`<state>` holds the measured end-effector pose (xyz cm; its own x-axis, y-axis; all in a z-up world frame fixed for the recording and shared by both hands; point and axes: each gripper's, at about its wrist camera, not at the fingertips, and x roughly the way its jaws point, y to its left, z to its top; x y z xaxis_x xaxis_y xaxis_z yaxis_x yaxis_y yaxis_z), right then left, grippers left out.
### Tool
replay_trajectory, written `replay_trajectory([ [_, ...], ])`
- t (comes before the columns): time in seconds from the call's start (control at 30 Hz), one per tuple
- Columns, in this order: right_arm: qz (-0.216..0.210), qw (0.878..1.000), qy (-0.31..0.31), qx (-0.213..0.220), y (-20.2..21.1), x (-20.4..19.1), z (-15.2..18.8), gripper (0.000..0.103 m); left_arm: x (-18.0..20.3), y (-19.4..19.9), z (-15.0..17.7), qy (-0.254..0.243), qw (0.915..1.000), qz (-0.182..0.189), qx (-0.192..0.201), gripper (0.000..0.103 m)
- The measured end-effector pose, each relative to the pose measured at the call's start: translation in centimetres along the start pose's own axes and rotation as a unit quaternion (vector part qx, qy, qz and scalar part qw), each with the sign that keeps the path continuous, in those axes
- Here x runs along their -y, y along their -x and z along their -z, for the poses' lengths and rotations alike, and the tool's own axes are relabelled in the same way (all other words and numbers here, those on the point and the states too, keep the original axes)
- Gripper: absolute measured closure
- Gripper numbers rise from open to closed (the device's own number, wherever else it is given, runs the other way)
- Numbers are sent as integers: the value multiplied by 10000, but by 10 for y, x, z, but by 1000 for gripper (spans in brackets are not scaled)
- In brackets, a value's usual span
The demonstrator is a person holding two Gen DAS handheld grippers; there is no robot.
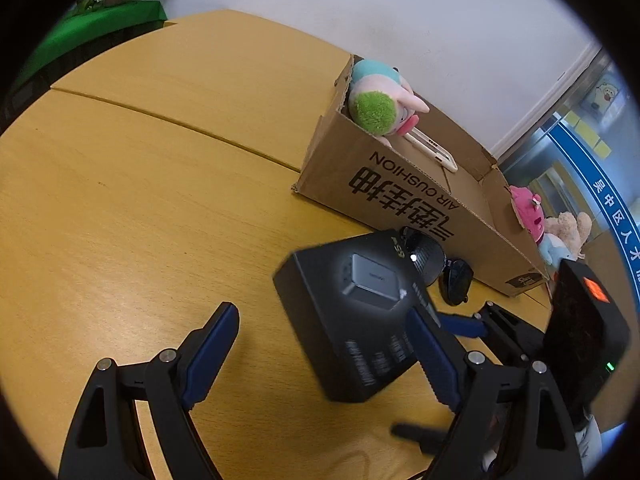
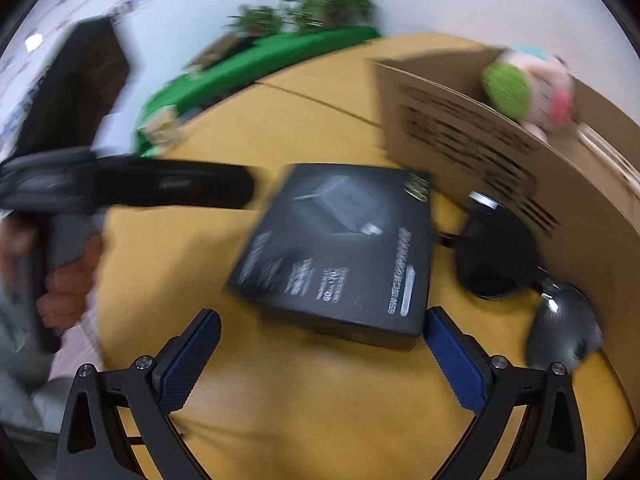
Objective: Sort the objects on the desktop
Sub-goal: 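Move the left gripper to the black charger box and close on it, then lift and carry the charger box with the left gripper over the box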
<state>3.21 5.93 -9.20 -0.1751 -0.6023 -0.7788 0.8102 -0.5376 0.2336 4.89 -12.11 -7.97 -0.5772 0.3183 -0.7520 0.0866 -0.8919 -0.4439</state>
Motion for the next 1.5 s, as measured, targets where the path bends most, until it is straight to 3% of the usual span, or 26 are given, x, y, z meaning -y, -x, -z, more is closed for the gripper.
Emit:
replay_trajectory([
  [0.1,-76,9992,293,273,13,-13,7,1,-5,-3,-2,6,10000,78,-52,19],
  [0.23,299,9994,-52,-183,-9,4,9,1,-7,-15,-5,-19,9996,200,-185,21],
  [0.3,384,9991,-41,-193,-17,3,9,1,-5,-20,-6,-131,9992,273,-255,22],
  [0.4,531,9985,90,-88,-24,-9,7,2,-1,-32,-7,-352,9975,358,-487,38],
  [0.47,785,9968,150,-75,-30,-14,6,2,0,-32,-7,-366,9974,401,-467,37],
  [0.57,1073,9941,142,-7,-33,-14,10,10,3,-32,-6,-461,9971,394,-454,40],
  [0.63,1136,9935,39,89,-28,-11,13,23,8,-29,-4,-584,9970,333,-387,42],
  [0.7,1112,9935,-77,219,-19,-8,18,27,16,-24,-3,-715,9967,269,-276,46],
  [0.87,1350,9898,-115,450,-5,-6,22,32,38,-15,-6,-953,9954,20,-114,55],
  [1.0,1474,9859,-182,775,12,-7,4,33,61,0,-13,-1206,9926,64,95,56],
  [1.17,1768,9760,-273,1245,56,-5,-12,33,102,24,-25,-1635,9851,222,490,56],
  [1.37,2197,9604,-390,1669,111,18,-40,33,160,36,-58,-2313,9676,353,945,56],
  [1.5,2490,9523,-361,1726,143,34,-56,33,190,31,-82,-2528,9603,556,1040,55],
])
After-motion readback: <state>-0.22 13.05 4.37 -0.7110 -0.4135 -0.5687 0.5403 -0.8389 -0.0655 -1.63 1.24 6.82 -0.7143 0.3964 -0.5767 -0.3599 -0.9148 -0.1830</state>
